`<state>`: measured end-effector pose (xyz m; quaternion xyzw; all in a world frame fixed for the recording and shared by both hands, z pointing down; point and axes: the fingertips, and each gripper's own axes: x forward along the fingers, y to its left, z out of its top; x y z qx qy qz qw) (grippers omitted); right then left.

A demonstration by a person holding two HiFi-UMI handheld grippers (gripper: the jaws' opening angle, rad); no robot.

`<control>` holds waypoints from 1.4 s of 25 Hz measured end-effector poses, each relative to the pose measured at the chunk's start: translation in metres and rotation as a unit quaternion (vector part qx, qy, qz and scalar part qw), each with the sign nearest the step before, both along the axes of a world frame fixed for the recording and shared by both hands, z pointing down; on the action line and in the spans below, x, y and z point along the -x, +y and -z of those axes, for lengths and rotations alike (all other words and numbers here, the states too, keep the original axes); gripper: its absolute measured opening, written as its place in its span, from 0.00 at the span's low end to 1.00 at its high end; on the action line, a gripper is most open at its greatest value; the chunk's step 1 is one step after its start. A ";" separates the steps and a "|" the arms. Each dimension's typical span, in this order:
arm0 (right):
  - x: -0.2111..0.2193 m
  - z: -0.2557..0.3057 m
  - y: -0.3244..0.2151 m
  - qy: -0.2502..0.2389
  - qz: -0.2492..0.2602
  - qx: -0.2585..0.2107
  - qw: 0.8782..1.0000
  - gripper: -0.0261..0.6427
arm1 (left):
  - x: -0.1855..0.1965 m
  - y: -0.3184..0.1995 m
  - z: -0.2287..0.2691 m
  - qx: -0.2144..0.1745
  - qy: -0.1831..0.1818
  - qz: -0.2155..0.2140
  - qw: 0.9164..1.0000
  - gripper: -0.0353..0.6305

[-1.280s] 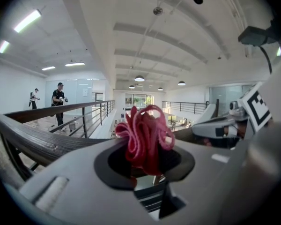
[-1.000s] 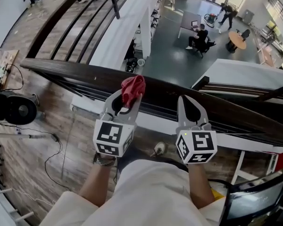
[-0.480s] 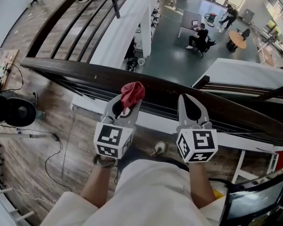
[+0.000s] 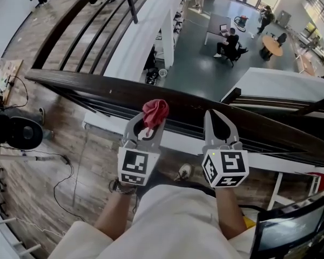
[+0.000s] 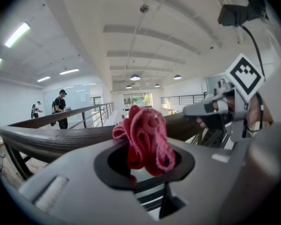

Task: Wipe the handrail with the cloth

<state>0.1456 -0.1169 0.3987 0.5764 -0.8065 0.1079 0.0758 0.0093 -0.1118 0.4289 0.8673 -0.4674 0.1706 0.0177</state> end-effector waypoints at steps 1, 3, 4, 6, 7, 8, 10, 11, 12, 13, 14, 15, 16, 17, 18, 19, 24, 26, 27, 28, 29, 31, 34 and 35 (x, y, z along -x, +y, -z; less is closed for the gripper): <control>0.000 0.000 0.000 -0.002 0.000 0.000 1.000 0.04 | -0.002 0.001 0.000 0.000 0.001 0.000 1.000 0.25; -0.001 0.000 0.001 -0.004 0.002 0.002 1.000 0.04 | -0.008 0.003 -0.001 0.000 0.001 -0.005 1.000 0.25; -0.001 0.000 0.002 -0.005 0.002 0.002 1.000 0.04 | -0.010 0.004 -0.001 0.001 0.001 -0.008 1.000 0.25; 0.000 0.000 0.003 -0.005 0.005 0.002 1.000 0.04 | -0.014 0.006 -0.002 0.003 0.003 -0.010 1.000 0.25; 0.001 0.000 0.004 -0.004 0.006 0.002 1.000 0.04 | -0.016 0.006 -0.002 0.004 0.005 -0.011 1.000 0.25; 0.001 -0.001 0.004 -0.004 0.007 0.002 1.000 0.04 | -0.017 0.006 -0.002 0.005 0.005 -0.011 1.000 0.25; 0.000 -0.001 0.005 -0.005 0.006 0.003 1.000 0.04 | -0.020 0.007 -0.003 0.006 0.006 -0.010 1.000 0.25; -0.002 0.000 0.006 -0.006 0.005 0.004 1.000 0.04 | -0.021 0.007 -0.003 0.006 0.007 -0.010 1.000 0.25; -0.004 0.000 0.007 -0.007 0.003 0.004 1.000 0.04 | -0.023 0.007 -0.003 0.007 0.008 -0.010 1.000 0.25; -0.007 0.000 0.007 -0.008 0.001 0.004 1.000 0.04 | -0.024 0.008 -0.004 0.007 0.008 -0.010 1.000 0.25; -0.009 0.000 0.008 -0.009 -0.001 0.004 1.000 0.04 | -0.026 0.008 -0.004 0.008 0.008 -0.011 1.000 0.25; -0.010 0.001 0.008 -0.009 -0.002 0.004 1.000 0.04 | -0.028 0.008 -0.004 0.008 0.009 -0.012 1.000 0.25; -0.012 0.002 0.009 -0.010 -0.003 0.004 1.000 0.04 | -0.030 0.009 -0.004 0.009 0.009 -0.014 1.000 0.25; -0.014 0.002 0.010 -0.010 -0.004 0.004 1.000 0.04 | -0.033 0.010 -0.004 0.009 0.010 -0.016 1.000 0.25; -0.016 0.002 0.011 -0.010 -0.005 0.003 1.000 0.04 | -0.036 0.011 -0.005 0.009 0.010 -0.017 1.000 0.25; -0.017 0.001 0.012 -0.011 -0.006 0.004 1.000 0.04 | -0.039 0.012 -0.005 0.008 0.011 -0.019 1.000 0.25; -0.026 0.000 0.014 -0.010 -0.009 0.006 1.000 0.04 | -0.049 0.013 -0.005 0.002 0.011 -0.024 1.000 0.25; -0.029 0.000 0.014 -0.011 -0.011 0.006 1.000 0.04 | -0.053 0.013 -0.005 -0.001 0.010 -0.025 1.000 0.25; -0.030 0.001 0.014 -0.012 -0.011 0.006 1.000 0.04 | -0.055 0.013 -0.005 -0.002 0.010 -0.025 1.000 0.25; -0.030 0.001 0.014 -0.012 -0.011 0.006 1.000 0.04 | -0.057 0.014 -0.005 -0.003 0.010 -0.027 1.000 0.25; -0.031 0.001 0.014 -0.013 -0.010 0.006 1.000 0.04 | -0.059 0.014 -0.004 -0.003 0.010 -0.028 1.000 0.25; -0.031 0.001 0.013 -0.013 -0.009 0.006 1.000 0.04 | -0.064 0.015 -0.004 -0.005 0.010 -0.031 0.999 0.25; -0.028 0.001 0.013 -0.013 -0.007 0.008 1.000 0.04 | -0.067 0.016 -0.003 -0.005 0.013 -0.037 0.999 0.25; -0.027 0.001 0.013 -0.013 -0.007 0.008 1.000 0.04 | -0.068 0.017 -0.003 -0.003 0.014 -0.039 0.999 0.25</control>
